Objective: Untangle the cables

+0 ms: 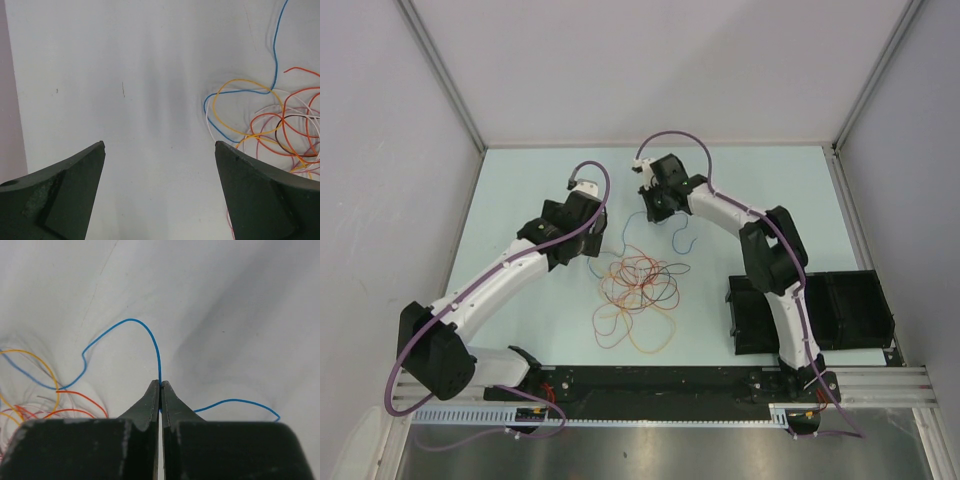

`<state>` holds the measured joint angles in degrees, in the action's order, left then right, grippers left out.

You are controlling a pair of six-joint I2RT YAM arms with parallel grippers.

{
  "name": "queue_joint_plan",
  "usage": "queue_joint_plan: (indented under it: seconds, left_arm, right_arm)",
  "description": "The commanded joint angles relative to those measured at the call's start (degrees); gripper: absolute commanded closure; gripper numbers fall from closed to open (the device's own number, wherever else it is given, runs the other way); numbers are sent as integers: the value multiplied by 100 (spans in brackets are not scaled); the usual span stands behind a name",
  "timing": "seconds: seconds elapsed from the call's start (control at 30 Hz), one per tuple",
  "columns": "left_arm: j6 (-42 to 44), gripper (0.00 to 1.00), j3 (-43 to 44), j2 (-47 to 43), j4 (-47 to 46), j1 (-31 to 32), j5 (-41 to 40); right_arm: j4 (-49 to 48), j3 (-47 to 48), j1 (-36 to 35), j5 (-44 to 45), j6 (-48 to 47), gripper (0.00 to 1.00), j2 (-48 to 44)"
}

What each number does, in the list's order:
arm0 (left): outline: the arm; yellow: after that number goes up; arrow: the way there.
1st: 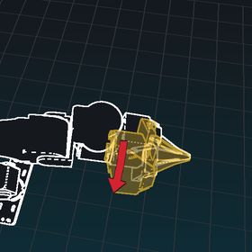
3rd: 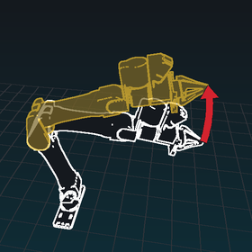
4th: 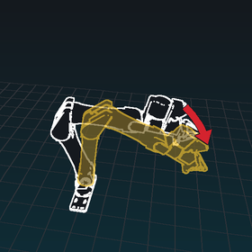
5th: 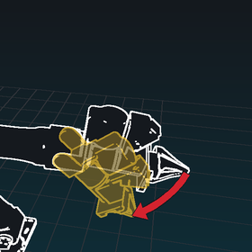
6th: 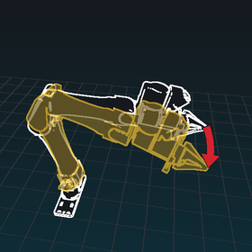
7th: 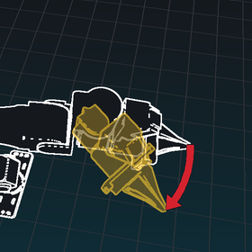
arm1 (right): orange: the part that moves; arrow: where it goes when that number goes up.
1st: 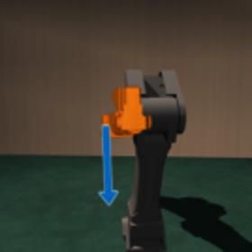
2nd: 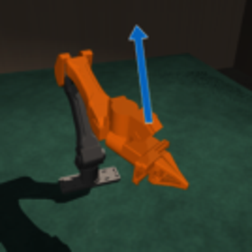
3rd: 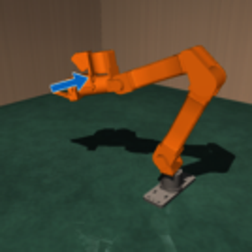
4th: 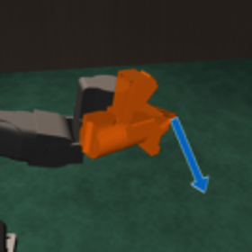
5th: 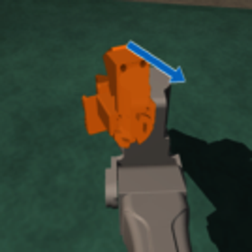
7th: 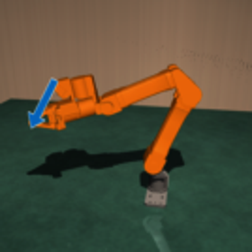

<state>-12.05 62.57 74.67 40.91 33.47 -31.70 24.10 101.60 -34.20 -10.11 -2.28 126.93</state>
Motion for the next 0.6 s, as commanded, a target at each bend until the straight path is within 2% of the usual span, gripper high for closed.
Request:
queue_joint_plan:
  seconds: [0.0, 0.13, 0.2, 0.33, 0.57]
  left_arm:
    - [-34, 4, -34, -23, 14, -8, -178]
    - [-34, 4, -34, -41, 23, -8, -187]
    - [-25, 4, -34, -32, 23, -16, -187]
    - [-25, 5, -34, -41, 40, -8, -169]
    - [-16, 5, -43, -58, 32, -8, -143]
  right_arm:
    - [463, 711, 88, 492, 403, 100, -1134]
    - [579, 879, 237, 948, 860, 100, -1995]
    - [491, 800, 422, 880, 1194, 100, -2567]
    - [131, 170, 773, 791, 1774, 100, -3569]
    - [95, -728, 1301, 1599, 2486, 100, -5272]
